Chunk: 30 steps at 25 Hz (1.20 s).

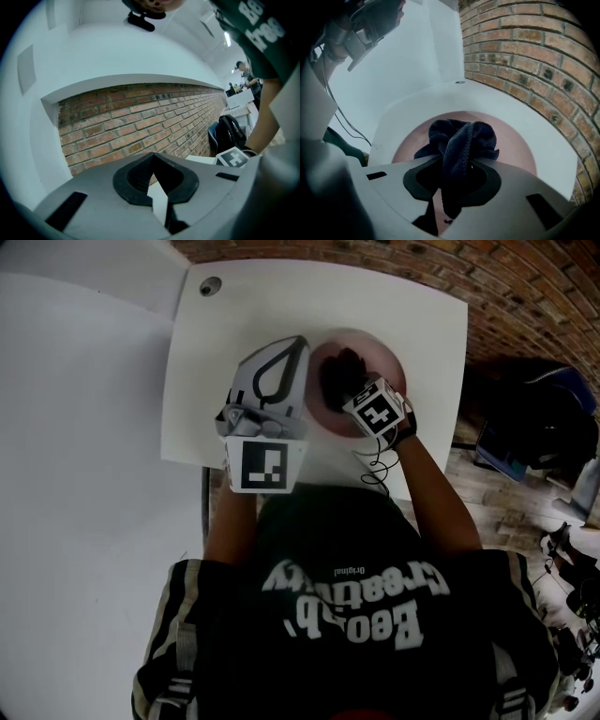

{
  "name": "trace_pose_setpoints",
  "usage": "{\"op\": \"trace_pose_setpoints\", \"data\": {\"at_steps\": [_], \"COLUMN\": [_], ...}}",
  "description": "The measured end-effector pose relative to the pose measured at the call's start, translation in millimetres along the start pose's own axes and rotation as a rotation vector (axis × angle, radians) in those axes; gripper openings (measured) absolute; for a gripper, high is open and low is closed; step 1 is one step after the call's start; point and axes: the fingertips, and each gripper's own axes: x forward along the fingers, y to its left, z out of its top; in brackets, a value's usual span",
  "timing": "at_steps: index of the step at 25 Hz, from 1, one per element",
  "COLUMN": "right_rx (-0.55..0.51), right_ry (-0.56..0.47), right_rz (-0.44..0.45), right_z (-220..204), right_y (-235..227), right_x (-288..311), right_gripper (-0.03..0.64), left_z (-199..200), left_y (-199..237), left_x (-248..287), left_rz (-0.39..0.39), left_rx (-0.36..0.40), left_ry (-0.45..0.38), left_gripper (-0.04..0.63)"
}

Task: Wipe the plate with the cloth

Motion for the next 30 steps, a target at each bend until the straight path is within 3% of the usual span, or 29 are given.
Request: {"op": "trace_pose_setpoints", "data": {"at_steps": [14,20,30], "right_rx": [0.146,0.106,0.042], "right_ry": [0.039,0.024,-0.005], "right_rz": [-0.165,-0.151,-0.03], "right_z": [-48.2,-40.2,-10.7], "right_y": [-58.7,-53.9,-6.1], "right_x": [-34.1,-30.1,-6.8], "right_gripper": [0.075,0.074,0.074], "left_z": [9.6,11.7,6.9], "left_y": [-10.4,-15.3,-6.5], "left_x": [3.7,4.7,0.8], "left_rz": [-0.009,-0.005,0.019], "left_rx": [0.016,0.024,0.018], "left_ry": [-0.012,-0.015,0.008], "left_gripper": [-0.002,-0.002,-0.002]}}
